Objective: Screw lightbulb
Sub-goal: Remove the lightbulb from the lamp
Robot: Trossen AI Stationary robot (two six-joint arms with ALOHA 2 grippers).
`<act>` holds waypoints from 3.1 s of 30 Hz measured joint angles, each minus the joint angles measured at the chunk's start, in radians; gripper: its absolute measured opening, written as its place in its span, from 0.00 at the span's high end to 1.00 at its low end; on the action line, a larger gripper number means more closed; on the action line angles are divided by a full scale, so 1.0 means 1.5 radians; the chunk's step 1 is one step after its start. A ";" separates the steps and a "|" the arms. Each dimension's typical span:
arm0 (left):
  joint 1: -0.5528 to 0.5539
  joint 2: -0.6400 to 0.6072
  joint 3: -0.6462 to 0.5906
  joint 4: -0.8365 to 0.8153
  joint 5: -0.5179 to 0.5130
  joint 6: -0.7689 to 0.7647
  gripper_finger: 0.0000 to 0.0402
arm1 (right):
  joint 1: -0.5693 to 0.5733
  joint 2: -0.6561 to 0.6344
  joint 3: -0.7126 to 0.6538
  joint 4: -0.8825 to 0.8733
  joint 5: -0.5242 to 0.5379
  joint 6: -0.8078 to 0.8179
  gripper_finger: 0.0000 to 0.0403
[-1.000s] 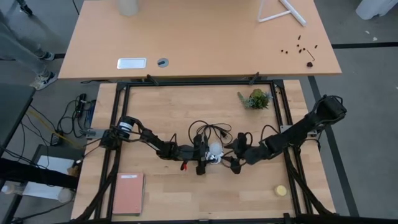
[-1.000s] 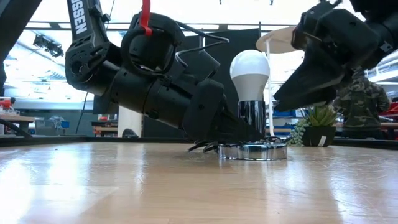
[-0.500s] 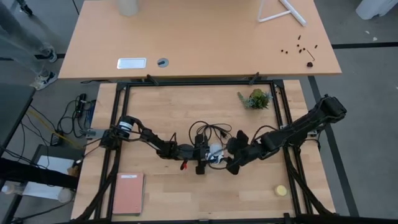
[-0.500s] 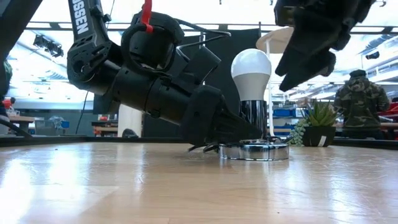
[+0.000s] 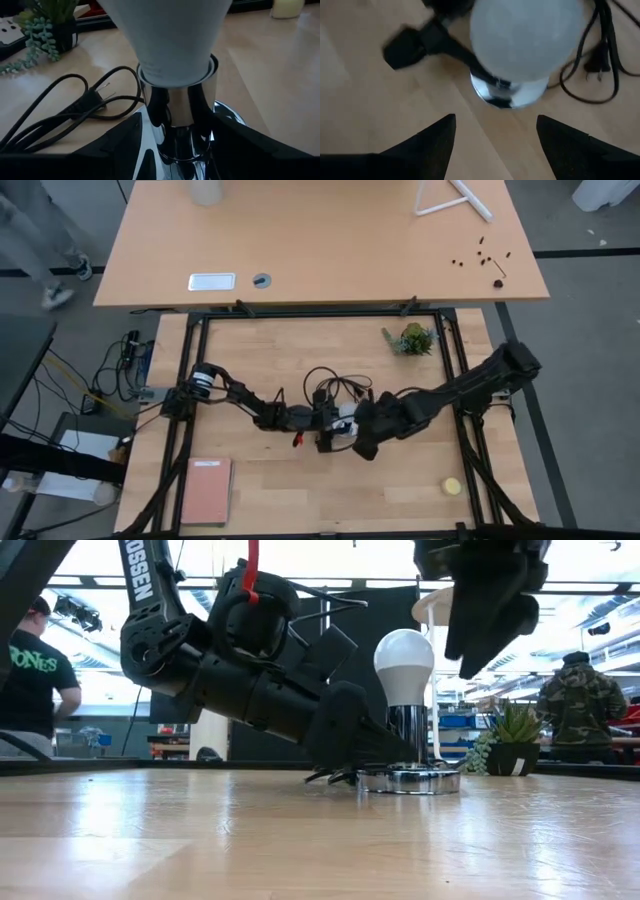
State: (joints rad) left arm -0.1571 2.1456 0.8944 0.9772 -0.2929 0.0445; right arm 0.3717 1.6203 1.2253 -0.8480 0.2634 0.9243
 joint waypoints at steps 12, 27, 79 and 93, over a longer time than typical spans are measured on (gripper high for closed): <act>0.001 0.000 0.000 -0.008 0.006 -0.020 0.40 | -0.050 0.087 0.169 -0.124 -0.052 -0.082 0.24; 0.001 0.000 0.000 -0.006 -0.014 -0.068 0.40 | -0.136 0.086 0.187 -0.163 -0.117 0.107 0.14; 0.013 0.085 -0.048 0.285 -0.008 -0.038 0.54 | -0.146 0.143 0.187 -0.064 -0.059 0.137 0.17; 0.013 0.085 -0.047 0.283 -0.027 -0.068 0.56 | -0.170 0.163 0.187 -0.094 -0.070 0.135 0.18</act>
State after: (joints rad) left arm -0.1375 2.2738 0.8238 1.4021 -0.3326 -0.0580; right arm 0.1174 1.8645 1.5051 -0.9894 0.1582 1.1271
